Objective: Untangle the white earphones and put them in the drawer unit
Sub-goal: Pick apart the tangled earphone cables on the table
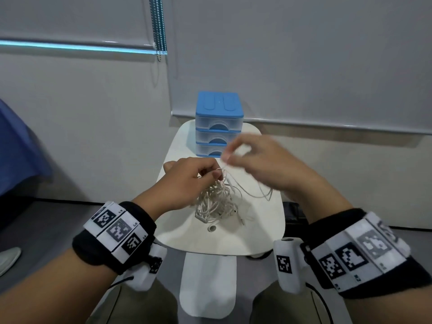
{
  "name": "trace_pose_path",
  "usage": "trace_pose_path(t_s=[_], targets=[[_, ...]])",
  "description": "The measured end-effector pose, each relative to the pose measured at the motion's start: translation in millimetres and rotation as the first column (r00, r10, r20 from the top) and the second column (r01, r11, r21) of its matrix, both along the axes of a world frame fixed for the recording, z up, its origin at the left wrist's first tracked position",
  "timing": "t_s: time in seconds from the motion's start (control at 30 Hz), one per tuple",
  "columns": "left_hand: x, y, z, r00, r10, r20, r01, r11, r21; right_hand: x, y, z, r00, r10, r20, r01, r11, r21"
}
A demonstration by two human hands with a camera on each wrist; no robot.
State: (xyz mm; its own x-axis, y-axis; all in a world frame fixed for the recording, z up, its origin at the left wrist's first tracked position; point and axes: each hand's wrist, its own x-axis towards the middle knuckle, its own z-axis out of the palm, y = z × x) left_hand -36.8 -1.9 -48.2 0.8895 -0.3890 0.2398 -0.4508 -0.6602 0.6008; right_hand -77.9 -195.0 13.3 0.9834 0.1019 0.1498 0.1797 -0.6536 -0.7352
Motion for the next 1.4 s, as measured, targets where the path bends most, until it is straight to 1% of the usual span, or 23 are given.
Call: trace_pose_path(t_s=[0.07,0.1,0.17,0.3,0.37,0.47,0.53,0.57,0.67,0.77,0.83,0.93,1.0,1.07,1.13,1.17,1.2,1.23,1.27,1.3,1.33,1.37,1.4], targets=[[-1,-2,0,1.000,-0.012,-0.001,0.012,1.000,0.016,-1,8,-16,0.993,0.029,-0.116,-0.056,0.968,-0.243],[-2,-2,0,1.000,-0.014,-0.001,0.014,1.000,0.022,0,11,-21,0.993,0.001,-0.117,-0.037,0.952,-0.303],[-3,-2,0,1.000,-0.013,0.011,0.013,0.999,0.032,1,11,-25,0.997,-0.044,-0.062,0.023,0.953,-0.303],[-2,-1,2,1.000,-0.001,0.000,0.001,0.999,0.036,1,4,-13,0.999,-0.027,-0.032,0.026,0.998,-0.056],[-1,-1,4,1.000,-0.008,-0.006,0.008,1.000,0.026,-1,5,-4,0.999,-0.030,0.034,0.027,0.996,0.088],[-2,-1,4,1.000,-0.019,-0.021,0.020,1.000,0.021,-3,6,9,0.971,-0.121,0.207,0.032,0.920,0.390],[-2,0,3,0.999,-0.025,-0.033,0.025,0.999,0.022,-4,3,20,0.948,-0.177,0.265,0.013,0.852,0.524],[-2,0,2,0.999,-0.026,-0.038,0.027,0.999,0.025,-5,2,24,0.941,-0.189,0.282,0.004,0.837,0.548],[-1,0,1,0.998,-0.030,-0.056,0.032,0.999,0.032,-7,-2,33,0.915,-0.205,0.349,-0.016,0.844,0.537],[2,-1,3,0.994,-0.076,-0.084,0.074,0.997,-0.030,-10,-1,35,0.897,-0.207,0.392,-0.071,0.806,0.588],[4,-1,4,0.995,-0.086,-0.057,0.085,0.996,-0.015,-10,0,35,0.861,-0.271,0.430,-0.102,0.737,0.668],[7,2,0,0.991,-0.122,-0.046,0.127,0.984,0.128,-16,-2,45,0.761,-0.421,0.494,-0.180,0.594,0.784],[7,7,-6,0.985,-0.154,-0.072,0.162,0.977,0.136,-24,-6,55,0.747,-0.438,0.499,-0.250,0.510,0.823],[10,11,-10,0.982,-0.171,-0.084,0.179,0.980,0.089,-31,-9,60,0.775,-0.398,0.491,-0.260,0.508,0.821],[11,14,-8,0.977,-0.189,-0.102,0.191,0.982,0.007,-31,-11,58,0.854,-0.288,0.433,-0.198,0.590,0.783],[11,14,-5,0.976,-0.188,-0.115,0.185,0.982,-0.033,-30,-12,54,0.904,-0.221,0.366,-0.137,0.661,0.738],[11,14,-3,0.976,-0.177,-0.124,0.170,0.983,-0.068,-27,-15,48,0.949,-0.153,0.275,-0.063,0.764,0.642],[12,15,-1,0.979,-0.158,-0.129,0.147,0.985,-0.090,-23,-18,39,0.981,-0.093,0.172,-0.001,0.879,0.477],[12,16,0,0.982,-0.132,-0.135,0.119,0.988,-0.099,-20,-21,29,0.997,-0.046,0.061,0.029,0.968,0.248],[13,16,0,0.984,-0.107,-0.143,0.094,0.991,-0.095,-19,-22,18,0.998,-0.026,-0.058,0.028,0.999,0.033],[14,17,0,0.984,-0.087,-0.155,0.076,0.994,-0.075,-17,-22,7,0.987,-0.041,-0.153,0.018,0.989,-0.150],[15,18,0,0.982,-0.077,-0.173,0.071,0.997,-0.042,-14,-21,-5,0.979,-0.060,-0.196,0.002,0.959,-0.284],[15,17,0,0.979,-0.076,-0.190,0.078,0.997,0.003,-12,-18,-15,0.977,-0.080,-0.197,0.002,0.930,-0.368]])
